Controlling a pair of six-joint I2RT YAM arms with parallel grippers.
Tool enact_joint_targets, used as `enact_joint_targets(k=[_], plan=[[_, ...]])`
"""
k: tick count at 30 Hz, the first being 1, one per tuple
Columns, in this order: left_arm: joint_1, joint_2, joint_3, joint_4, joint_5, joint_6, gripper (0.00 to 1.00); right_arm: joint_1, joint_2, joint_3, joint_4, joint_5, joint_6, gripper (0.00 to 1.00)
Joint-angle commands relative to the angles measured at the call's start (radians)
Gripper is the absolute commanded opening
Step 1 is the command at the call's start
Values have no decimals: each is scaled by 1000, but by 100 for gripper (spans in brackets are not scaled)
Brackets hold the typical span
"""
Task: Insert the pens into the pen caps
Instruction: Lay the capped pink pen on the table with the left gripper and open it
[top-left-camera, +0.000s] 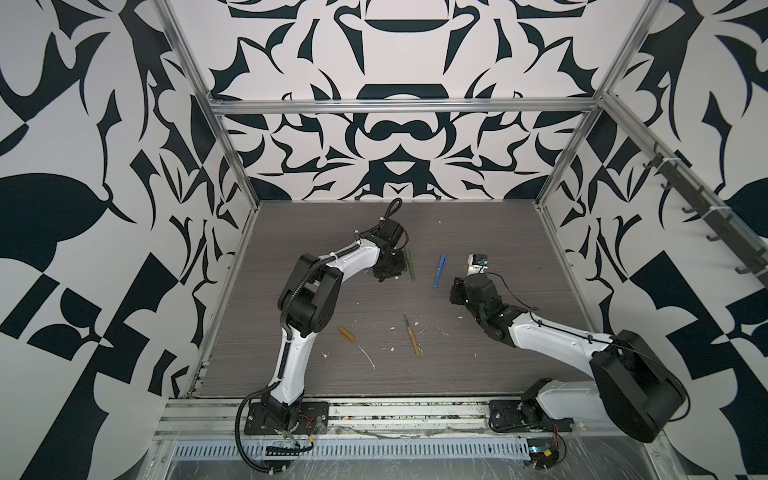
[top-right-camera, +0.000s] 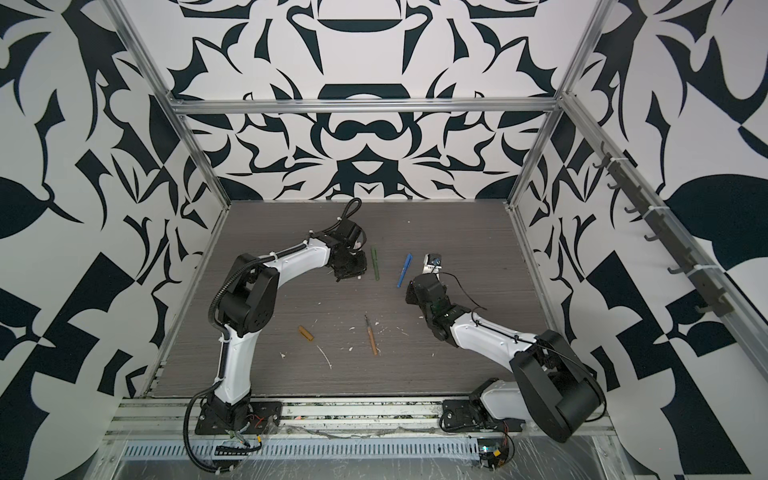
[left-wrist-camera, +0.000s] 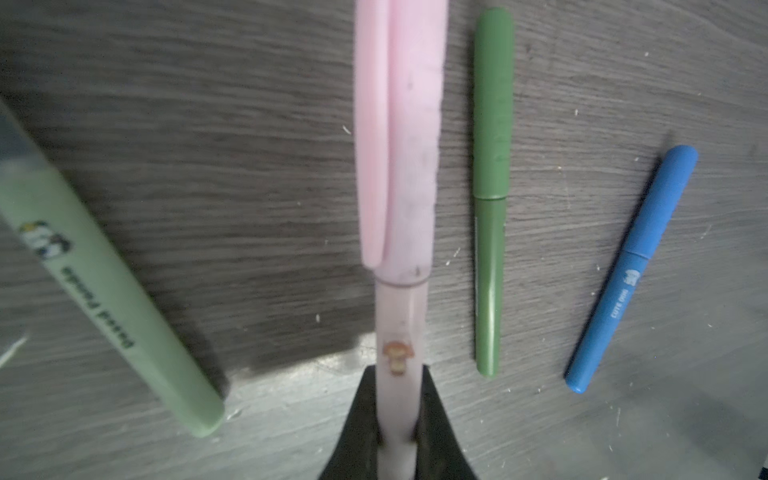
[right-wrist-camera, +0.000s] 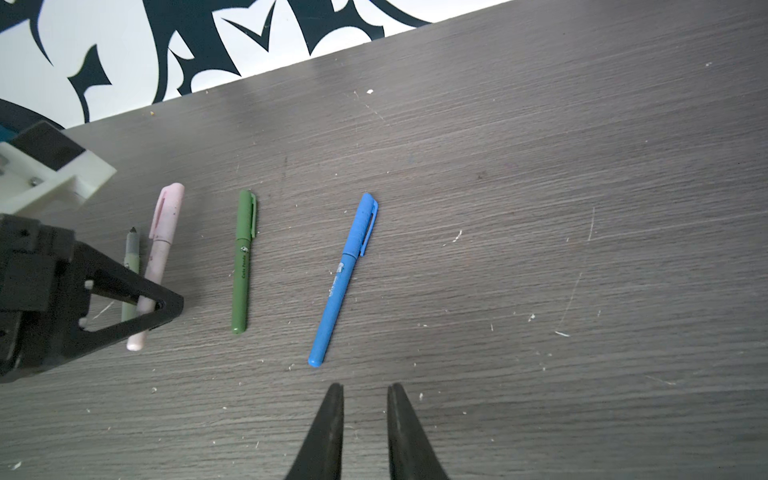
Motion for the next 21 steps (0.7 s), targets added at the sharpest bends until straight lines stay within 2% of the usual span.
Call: enact_joint_targets(k=[1, 7, 21], plan=[[-2, 40, 48, -94, 5, 29, 9, 8, -2, 32, 16, 24, 7, 22], [-1, 75, 83, -139, -7, 51, 16, 12, -6, 29, 19, 22, 7, 22], [1, 111, 169, -204, -3, 59, 24, 14, 15, 39, 14, 9, 2, 21]])
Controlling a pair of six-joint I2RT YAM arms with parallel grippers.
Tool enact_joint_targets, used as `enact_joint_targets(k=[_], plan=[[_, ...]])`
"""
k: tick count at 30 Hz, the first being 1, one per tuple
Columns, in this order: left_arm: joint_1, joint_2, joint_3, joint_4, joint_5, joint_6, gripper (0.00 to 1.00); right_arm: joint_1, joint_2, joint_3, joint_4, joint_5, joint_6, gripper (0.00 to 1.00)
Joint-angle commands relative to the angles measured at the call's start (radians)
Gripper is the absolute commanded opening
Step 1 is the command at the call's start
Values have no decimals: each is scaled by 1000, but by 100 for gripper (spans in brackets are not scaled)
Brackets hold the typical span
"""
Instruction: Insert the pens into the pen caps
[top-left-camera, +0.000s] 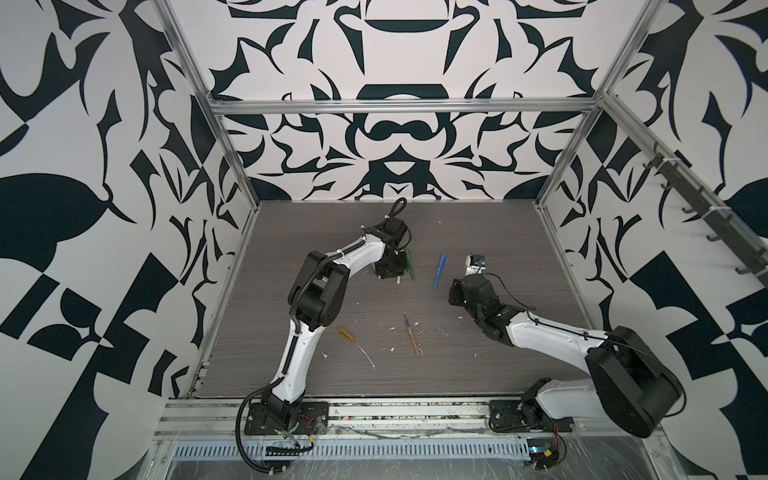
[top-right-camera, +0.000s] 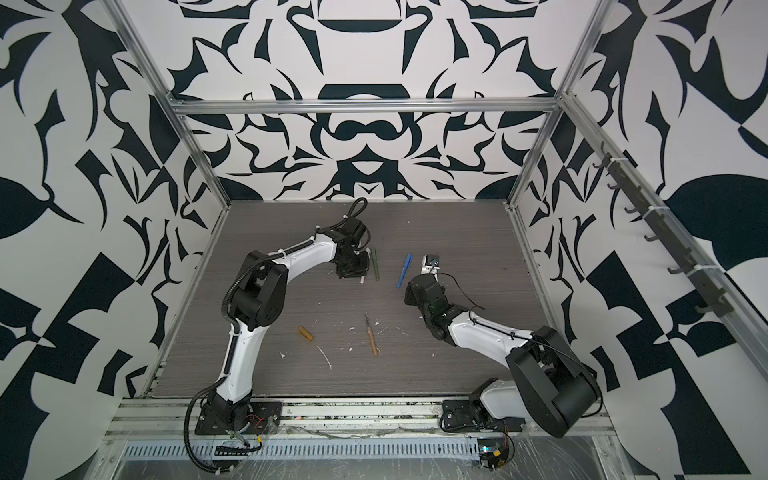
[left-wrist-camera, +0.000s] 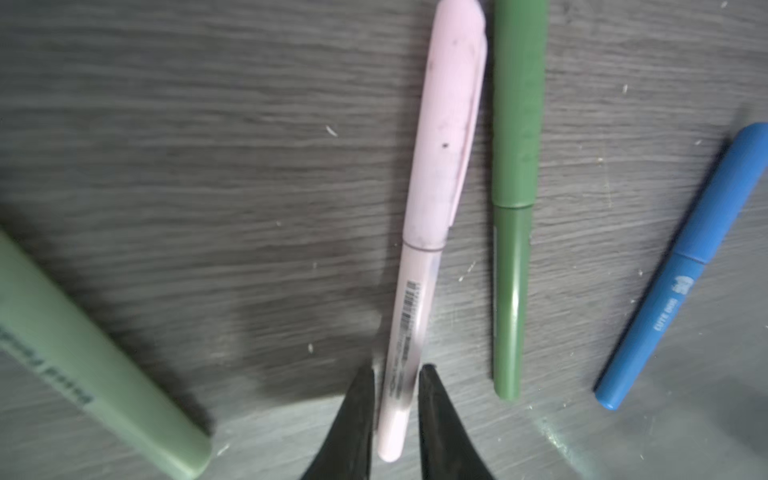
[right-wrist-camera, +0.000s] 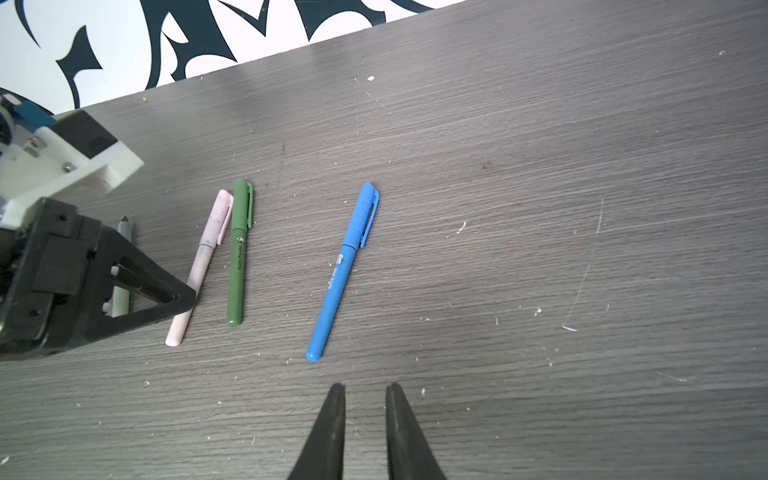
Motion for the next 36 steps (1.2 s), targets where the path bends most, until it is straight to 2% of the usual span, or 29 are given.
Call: enact_joint_targets(k=[1, 5, 9, 14, 17, 20, 23, 25, 27, 32, 34, 36], plan=[[1, 10, 28, -68, 1, 9, 24, 5, -1, 35, 13, 7, 2, 21], [2, -65, 25, -48, 25, 34, 27, 7, -2, 36, 13, 3, -2, 21], [2, -211, -17, -14, 40, 78, 34, 10, 4, 44, 7, -14, -10, 21], [7, -491, -238, 114, 38, 106, 38, 23, 2, 51, 1, -24, -25, 21], [16, -692, -446, 233, 29, 86, 40, 44, 12, 64, -3, -33, -46, 21], [20, -908, -669, 333, -53, 51, 43, 77, 35, 87, -1, -61, -88, 20], [24, -1139, -855, 348, -159, -3, 51, 112, 81, 142, -36, -136, -132, 19], [25, -1291, -956, 330, -214, -26, 54, 154, 114, 233, -159, -183, -160, 18], [27, -1426, -1029, 301, -262, -43, 60, 218, 145, 320, -280, -170, -185, 18], [29, -1670, -1140, 236, -369, -96, 77, 344, 214, 517, -517, -193, -187, 17], [29, -1727, -1138, 179, -434, -127, 84, 367, 268, 609, -617, -277, -179, 18], [29, -1762, -1122, 132, -489, -135, 84, 384, 320, 676, -664, -362, -173, 24]])
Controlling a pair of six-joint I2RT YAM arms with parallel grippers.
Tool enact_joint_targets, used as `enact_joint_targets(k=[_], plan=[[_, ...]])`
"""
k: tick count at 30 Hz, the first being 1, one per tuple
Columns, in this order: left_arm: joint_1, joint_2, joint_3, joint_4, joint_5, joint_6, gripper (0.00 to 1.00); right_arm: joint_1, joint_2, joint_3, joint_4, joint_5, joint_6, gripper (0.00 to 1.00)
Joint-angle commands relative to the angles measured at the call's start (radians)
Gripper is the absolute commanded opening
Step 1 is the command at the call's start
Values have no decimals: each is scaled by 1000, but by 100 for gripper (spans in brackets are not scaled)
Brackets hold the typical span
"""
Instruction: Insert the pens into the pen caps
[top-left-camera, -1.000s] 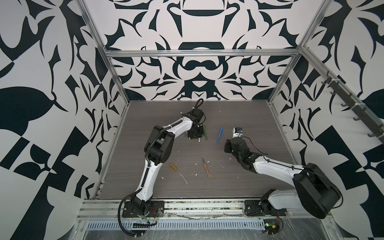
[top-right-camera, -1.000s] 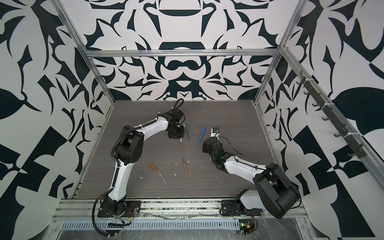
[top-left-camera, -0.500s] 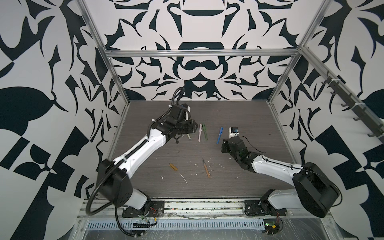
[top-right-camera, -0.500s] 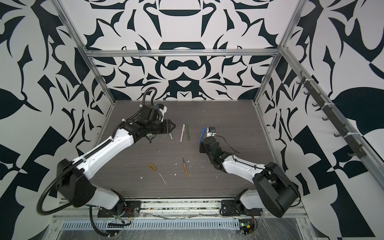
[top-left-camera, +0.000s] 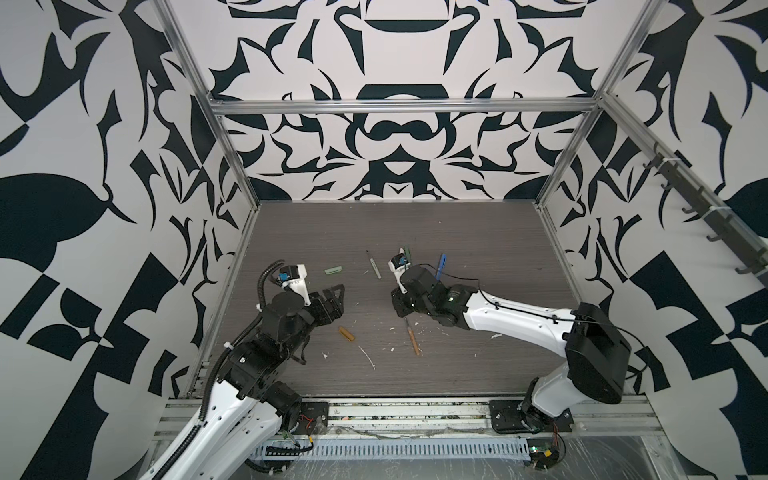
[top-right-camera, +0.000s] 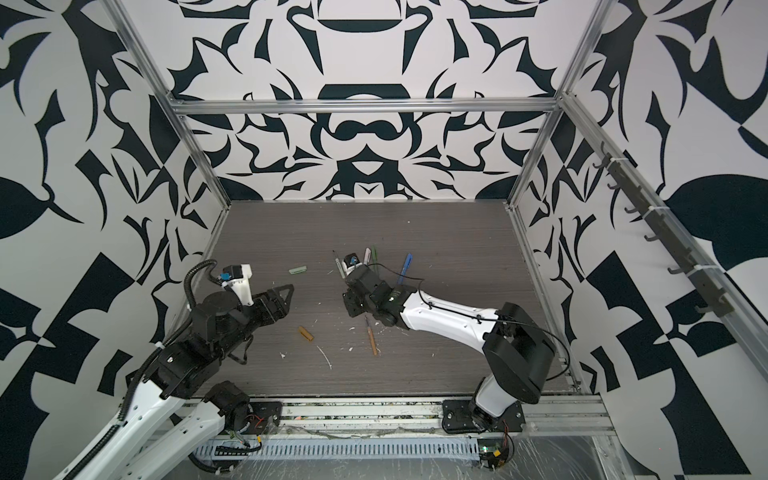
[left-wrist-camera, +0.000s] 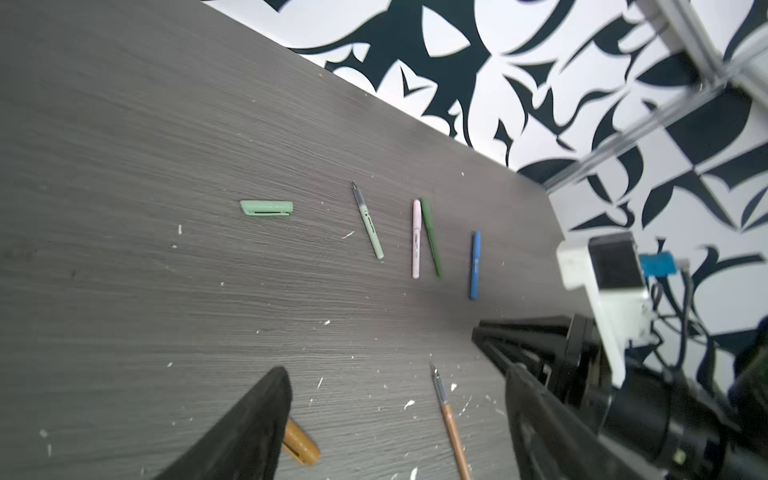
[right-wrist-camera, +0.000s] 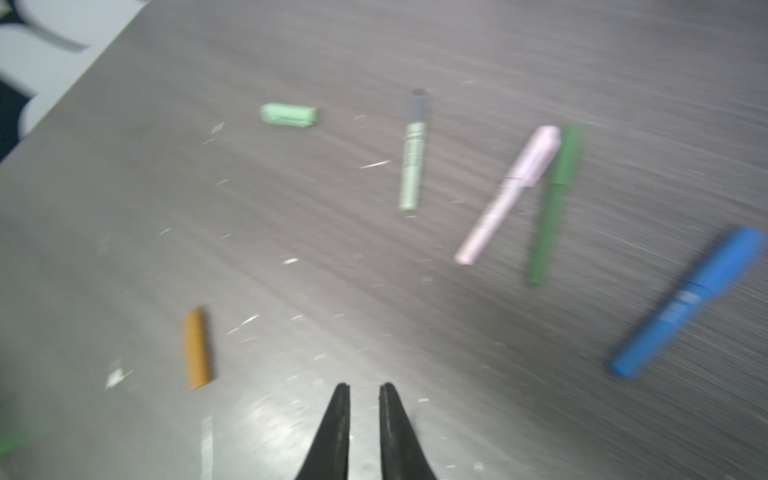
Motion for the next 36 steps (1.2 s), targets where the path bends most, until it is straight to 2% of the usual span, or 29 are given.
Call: enact_joint_targets(k=[1, 3, 9, 18, 36], plan=[[4, -50, 15, -117, -158, -54, 88, 22, 70, 107, -180, -143, 5, 29], [4, -88, 23, -149, -186, -61, 88, 52, 128, 163, -202, -185, 3, 32], [4, -165, 29, -178, -156, -38, 88, 139, 332, 384, -299, -222, -75, 34], [4, -216, 24, -195, -85, -16, 89, 159, 550, 645, -408, -243, -153, 31], [4, -199, 24, -176, -12, -7, 89, 157, 685, 780, -479, -193, -195, 22]])
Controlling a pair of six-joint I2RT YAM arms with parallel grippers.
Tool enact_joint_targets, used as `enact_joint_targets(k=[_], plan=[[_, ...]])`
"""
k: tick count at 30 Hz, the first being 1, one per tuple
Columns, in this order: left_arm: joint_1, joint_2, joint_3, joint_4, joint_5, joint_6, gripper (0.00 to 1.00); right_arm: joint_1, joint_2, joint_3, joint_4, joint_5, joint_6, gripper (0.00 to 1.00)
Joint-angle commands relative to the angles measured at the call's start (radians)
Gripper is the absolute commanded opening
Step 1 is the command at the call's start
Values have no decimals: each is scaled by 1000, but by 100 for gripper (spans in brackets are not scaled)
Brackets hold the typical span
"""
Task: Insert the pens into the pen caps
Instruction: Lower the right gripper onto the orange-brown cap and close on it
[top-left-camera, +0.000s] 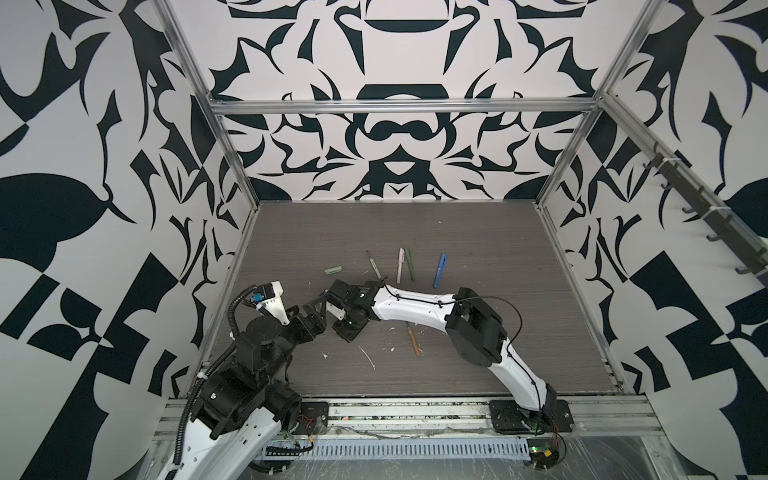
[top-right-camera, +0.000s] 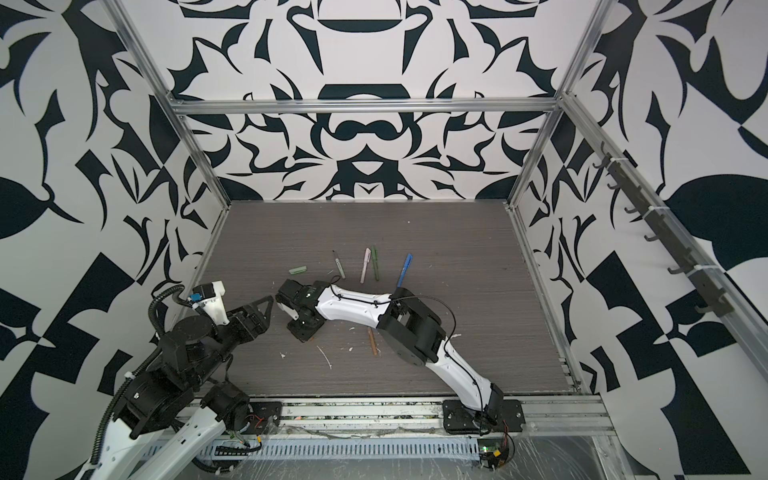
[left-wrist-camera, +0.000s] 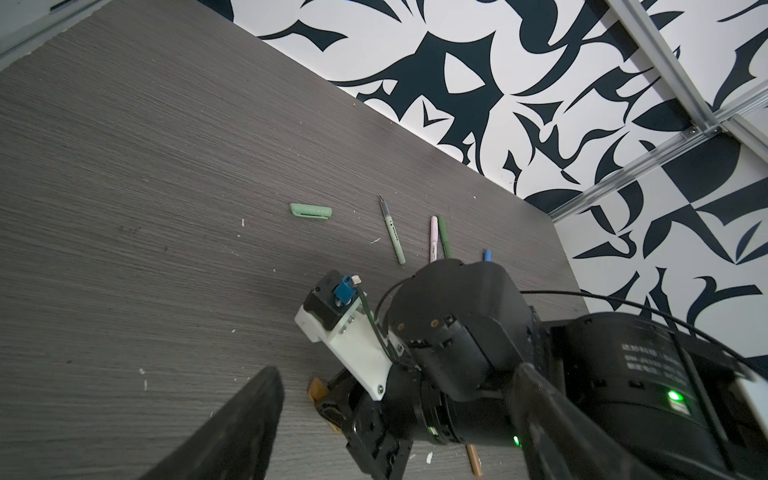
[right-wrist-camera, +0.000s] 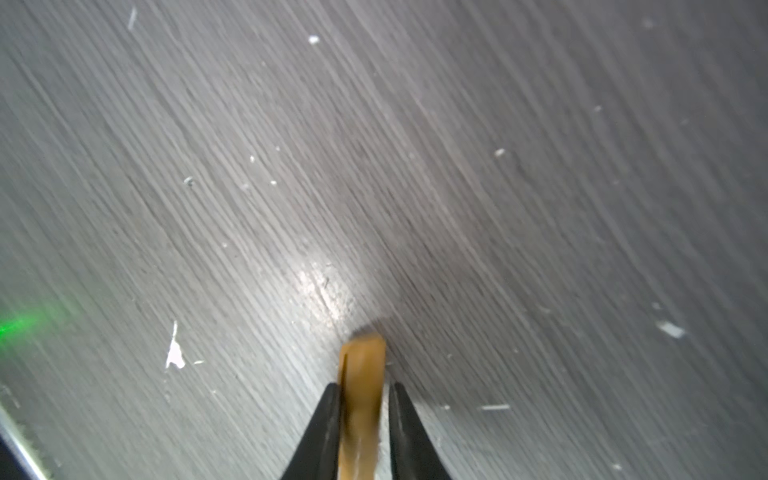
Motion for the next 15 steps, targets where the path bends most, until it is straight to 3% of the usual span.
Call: enact_joint_targets(k=[1, 15], plan=[[3, 7, 21, 0, 19, 7, 89, 0, -9, 42, -30, 26, -16, 22], [3, 15, 18, 4, 23, 18, 89, 0, 5, -5, -18, 3, 2, 21]])
